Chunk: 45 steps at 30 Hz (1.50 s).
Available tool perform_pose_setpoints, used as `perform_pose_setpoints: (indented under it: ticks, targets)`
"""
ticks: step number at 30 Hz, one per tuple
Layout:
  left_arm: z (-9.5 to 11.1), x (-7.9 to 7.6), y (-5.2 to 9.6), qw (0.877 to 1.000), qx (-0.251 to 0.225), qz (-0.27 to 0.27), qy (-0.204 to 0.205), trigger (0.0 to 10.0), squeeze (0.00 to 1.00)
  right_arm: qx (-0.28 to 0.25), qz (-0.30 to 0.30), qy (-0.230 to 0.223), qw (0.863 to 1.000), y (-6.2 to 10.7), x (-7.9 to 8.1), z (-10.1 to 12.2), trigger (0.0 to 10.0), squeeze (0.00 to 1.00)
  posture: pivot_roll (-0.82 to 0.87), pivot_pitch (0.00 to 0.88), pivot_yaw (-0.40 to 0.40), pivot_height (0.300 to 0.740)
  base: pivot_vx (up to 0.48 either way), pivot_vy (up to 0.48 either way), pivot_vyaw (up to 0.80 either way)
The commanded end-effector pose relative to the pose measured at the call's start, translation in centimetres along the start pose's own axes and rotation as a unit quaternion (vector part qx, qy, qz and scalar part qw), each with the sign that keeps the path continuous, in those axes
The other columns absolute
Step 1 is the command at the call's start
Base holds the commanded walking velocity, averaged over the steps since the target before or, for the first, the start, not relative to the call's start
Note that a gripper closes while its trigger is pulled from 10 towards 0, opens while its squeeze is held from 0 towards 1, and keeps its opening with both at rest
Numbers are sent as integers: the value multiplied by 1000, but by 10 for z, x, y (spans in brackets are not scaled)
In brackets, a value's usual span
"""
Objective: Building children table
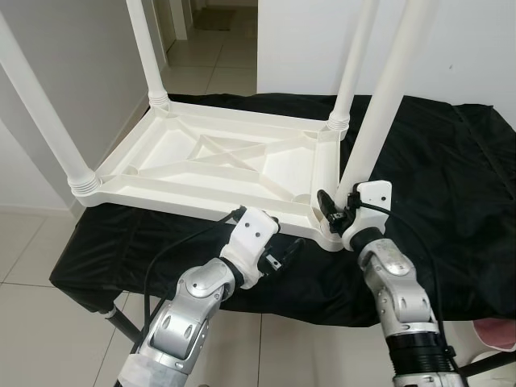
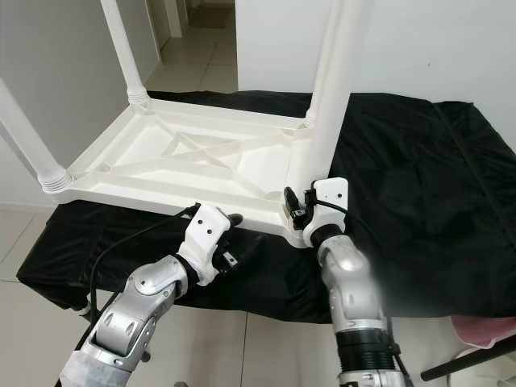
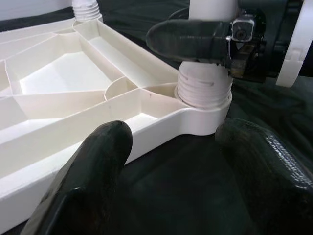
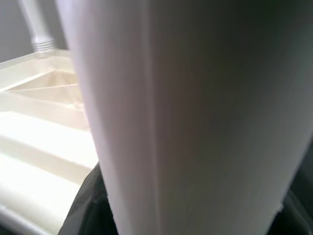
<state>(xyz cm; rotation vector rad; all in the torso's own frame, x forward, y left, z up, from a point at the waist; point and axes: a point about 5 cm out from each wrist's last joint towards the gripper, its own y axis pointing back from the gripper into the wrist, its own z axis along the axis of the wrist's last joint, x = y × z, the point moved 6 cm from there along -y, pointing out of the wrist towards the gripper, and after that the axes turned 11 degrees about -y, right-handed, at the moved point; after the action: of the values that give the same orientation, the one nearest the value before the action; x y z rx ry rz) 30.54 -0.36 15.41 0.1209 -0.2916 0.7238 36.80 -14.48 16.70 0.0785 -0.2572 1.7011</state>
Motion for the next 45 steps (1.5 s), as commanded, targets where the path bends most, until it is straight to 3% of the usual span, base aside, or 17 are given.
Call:
perform_pose_setpoints:
  ticks: [1,13,16,17,27,28,29,31,36,40,45]
  targets:
    - [-1,6,2,1000,4,28,-5,10000,0,9,-14,-14,1000,2,1,-6,10000,0,-16,40,16,740,0,0,0]
    - [-3,11,2,999,7,40,-8,10000,0,1,-137,-2,991,17,4,-17,10000,0,-13,36,16,740,0,0,0]
    - [-11,20,2,998,21,64,-11,10000,0,-5,-156,0,988,21,2,-18,10000,0,-17,34,22,740,0,0,0]
    - [-13,24,2,997,27,73,-13,10000,0,-8,-153,-3,988,22,0,-18,10000,1000,-18,34,24,740,0,0,0]
    - [-15,39,4,994,26,101,11,10000,0,-34,-143,4,989,25,-10,-11,10000,1000,-24,31,34,740,0,0,0]
    - [-15,42,4,994,23,106,21,10000,0,-37,-138,4,990,25,-10,-10,10000,937,-24,31,34,740,0,0,0]
    - [-15,46,5,993,21,116,31,10000,0,-41,-132,1,990,26,-11,-10,10000,0,-25,31,33,740,0,0,0]
    - [-15,46,5,993,21,116,31,10000,0,-41,-132,1,990,26,-11,-10,10000,0,-25,31,33,740,0,0,0]
    - [-18,62,10,985,23,165,55,10000,0,-45,-91,-10,995,24,-3,-9,10000,0,-31,52,22,740,0,0,0]
    - [-21,63,10,983,28,170,61,10000,0,-41,-75,-8,996,23,0,-11,10000,0,-28,58,12,740,0,0,0]
    - [-25,70,15,979,36,198,45,10000,0,-33,-70,-15,997,23,4,-18,10000,0,-21,50,5,740,0,0,0]
